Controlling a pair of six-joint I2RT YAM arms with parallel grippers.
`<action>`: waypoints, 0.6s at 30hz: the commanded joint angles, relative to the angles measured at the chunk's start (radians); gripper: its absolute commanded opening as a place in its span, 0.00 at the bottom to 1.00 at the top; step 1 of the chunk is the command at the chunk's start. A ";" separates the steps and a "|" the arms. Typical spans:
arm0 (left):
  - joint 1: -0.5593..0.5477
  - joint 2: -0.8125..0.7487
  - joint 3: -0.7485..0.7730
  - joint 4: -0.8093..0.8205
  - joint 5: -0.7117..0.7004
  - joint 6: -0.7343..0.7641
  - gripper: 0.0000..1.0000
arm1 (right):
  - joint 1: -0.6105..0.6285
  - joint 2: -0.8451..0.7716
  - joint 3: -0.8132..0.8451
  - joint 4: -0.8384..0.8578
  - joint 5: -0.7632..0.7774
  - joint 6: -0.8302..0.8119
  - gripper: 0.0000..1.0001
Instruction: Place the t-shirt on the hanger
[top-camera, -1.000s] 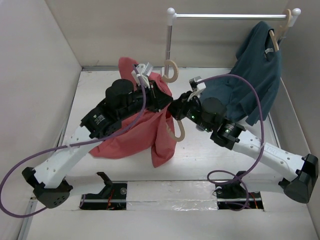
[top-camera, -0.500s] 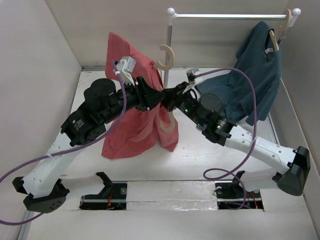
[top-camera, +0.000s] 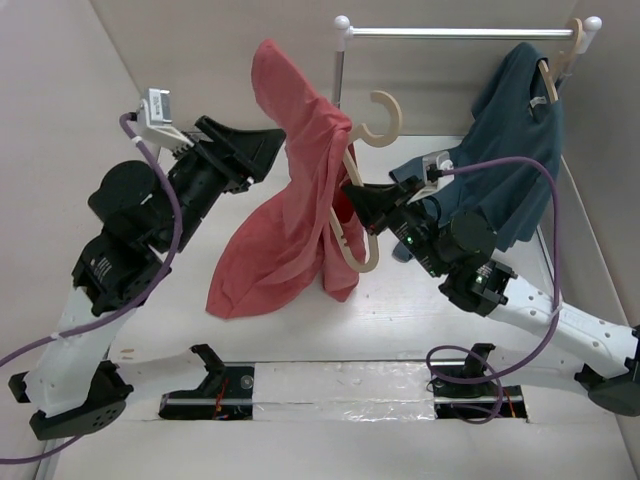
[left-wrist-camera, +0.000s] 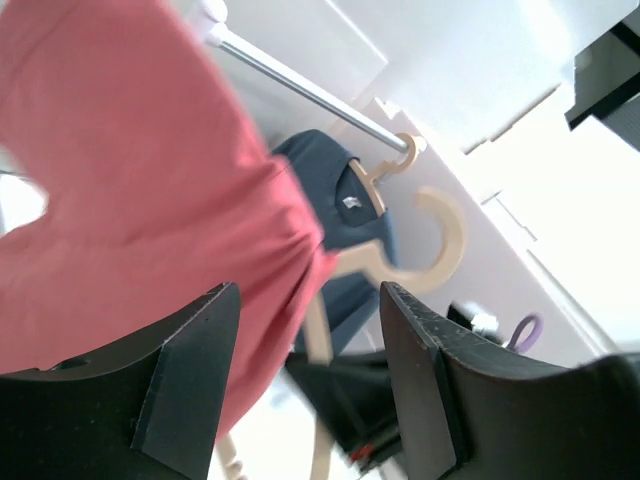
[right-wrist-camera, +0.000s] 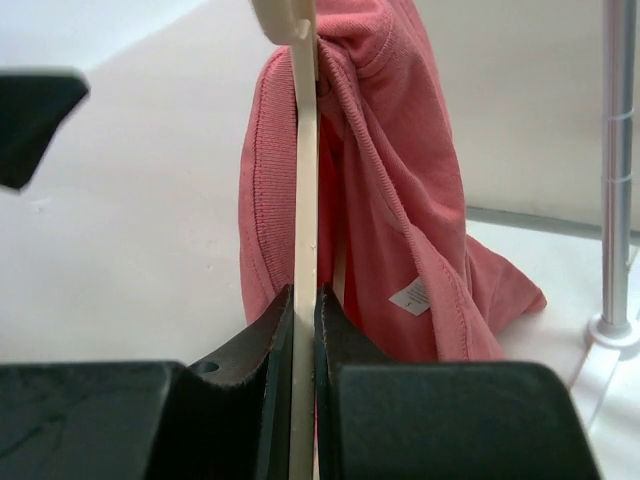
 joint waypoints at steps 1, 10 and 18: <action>-0.008 0.090 0.037 0.088 0.005 -0.053 0.55 | 0.023 -0.041 -0.002 0.039 0.035 -0.022 0.00; -0.008 0.259 0.126 0.097 0.056 -0.073 0.68 | 0.055 -0.079 -0.011 0.012 0.055 -0.042 0.00; -0.008 0.273 0.066 0.106 -0.047 -0.136 0.68 | 0.064 -0.086 0.001 0.010 0.058 -0.056 0.00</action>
